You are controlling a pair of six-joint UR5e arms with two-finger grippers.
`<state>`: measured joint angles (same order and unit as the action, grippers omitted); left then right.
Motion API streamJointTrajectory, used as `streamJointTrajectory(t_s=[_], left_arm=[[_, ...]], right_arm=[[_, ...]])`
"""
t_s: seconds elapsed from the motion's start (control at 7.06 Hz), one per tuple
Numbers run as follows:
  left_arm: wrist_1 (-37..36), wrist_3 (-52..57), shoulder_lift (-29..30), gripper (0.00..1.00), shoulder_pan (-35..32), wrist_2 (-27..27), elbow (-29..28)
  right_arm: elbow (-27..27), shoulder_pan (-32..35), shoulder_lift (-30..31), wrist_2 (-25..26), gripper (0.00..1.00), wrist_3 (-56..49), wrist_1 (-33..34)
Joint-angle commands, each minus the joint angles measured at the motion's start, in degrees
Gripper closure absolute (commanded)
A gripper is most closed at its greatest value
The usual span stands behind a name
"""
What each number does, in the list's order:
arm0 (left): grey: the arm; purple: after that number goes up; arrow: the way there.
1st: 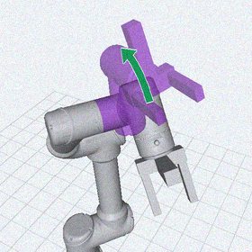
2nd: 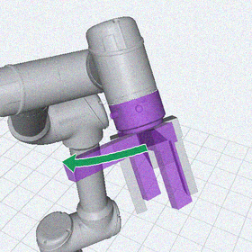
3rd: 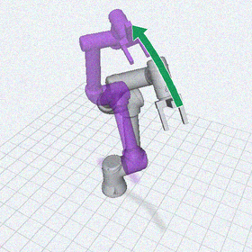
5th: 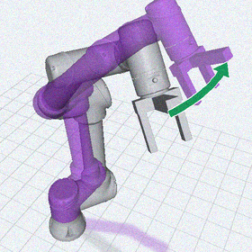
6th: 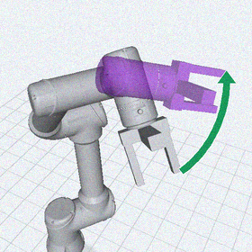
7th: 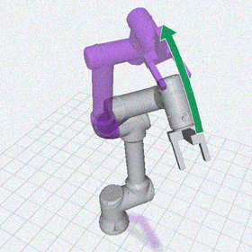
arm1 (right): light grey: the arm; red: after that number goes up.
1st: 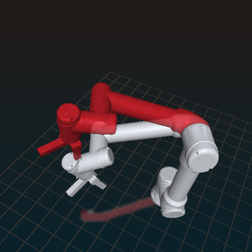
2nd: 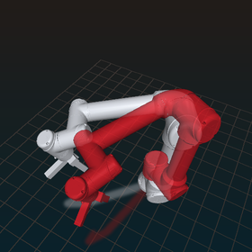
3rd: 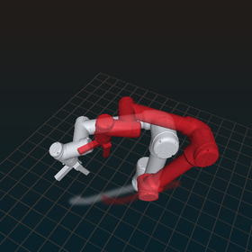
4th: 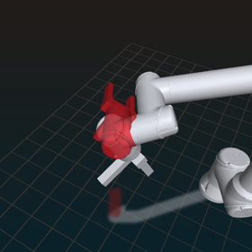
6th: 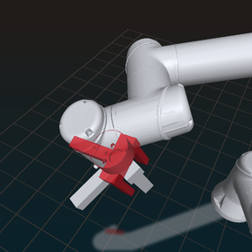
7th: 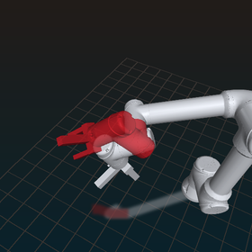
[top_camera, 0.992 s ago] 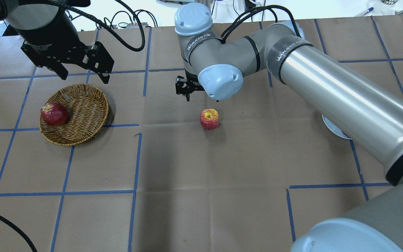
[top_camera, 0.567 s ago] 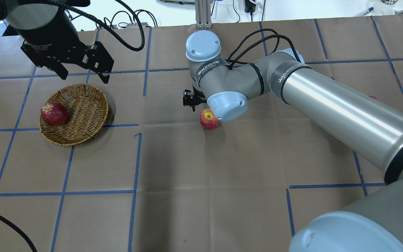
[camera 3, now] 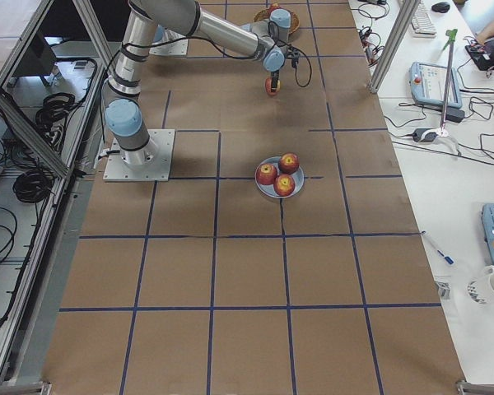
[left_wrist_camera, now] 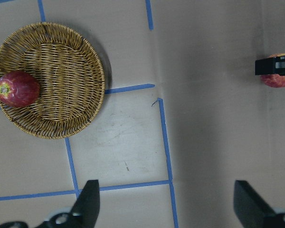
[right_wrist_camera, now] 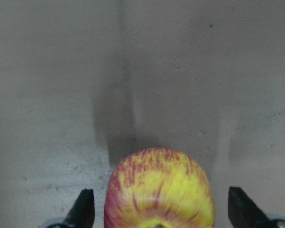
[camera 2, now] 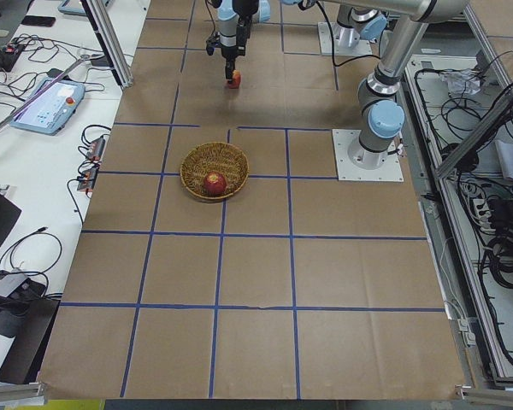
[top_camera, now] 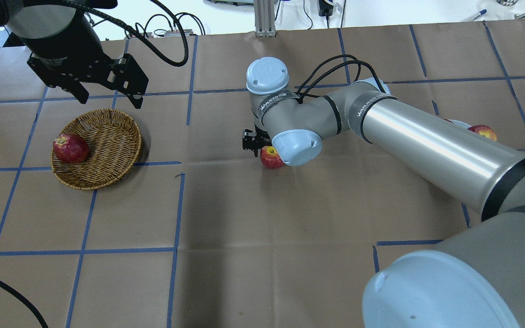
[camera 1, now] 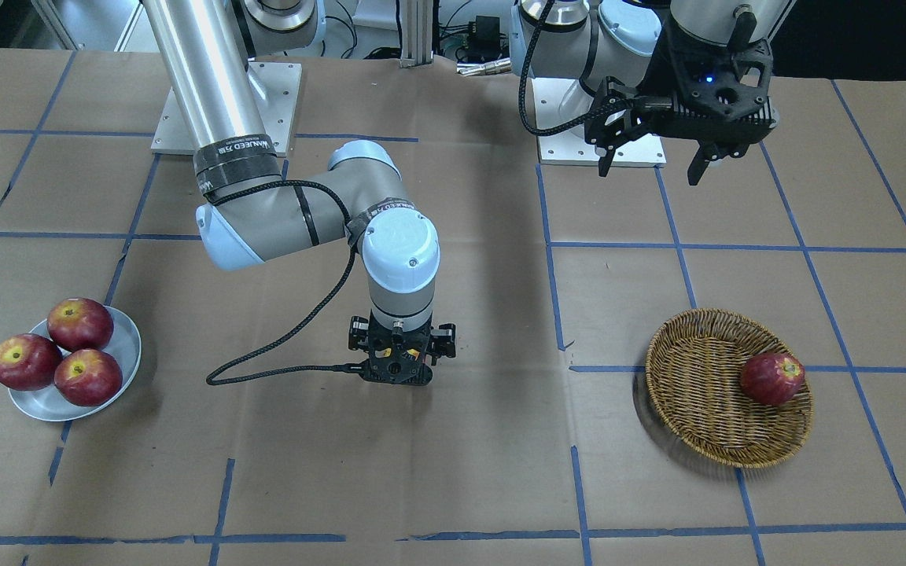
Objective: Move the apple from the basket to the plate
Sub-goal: 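Lower the right gripper and close it on the yellow-red apple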
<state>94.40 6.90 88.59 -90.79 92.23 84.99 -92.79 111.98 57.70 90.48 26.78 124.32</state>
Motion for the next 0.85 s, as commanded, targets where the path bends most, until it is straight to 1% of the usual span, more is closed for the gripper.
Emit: streamJointTrajectory(t_s=[0.0,0.14,0.28,0.57,0.71], left_arm=[[0.0,-0.04,0.0,0.01,0.0,-0.04,0.0],[0.0,-0.04,0.0,0.01,0.0,-0.04,0.0],[0.0,-0.04,0.0,0.01,0.0,-0.12,0.0],[0.0,-0.04,0.0,0.01,0.0,-0.12,0.0],[0.0,-0.04,0.0,0.01,-0.09,-0.21,0.0]], right_arm=[[-0.2,0.17,-0.13,-0.13,0.28,0.2,-0.3],[-0.03,0.0,-0.05,-0.13,0.4,0.21,-0.31],[0.58,-0.18,0.39,-0.04,0.43,0.21,-0.48],[0.94,-0.97,3.19,-0.04,0.43,0.21,-0.74],[1.03,-1.49,6.42,-0.04,0.43,0.03,-2.4]])
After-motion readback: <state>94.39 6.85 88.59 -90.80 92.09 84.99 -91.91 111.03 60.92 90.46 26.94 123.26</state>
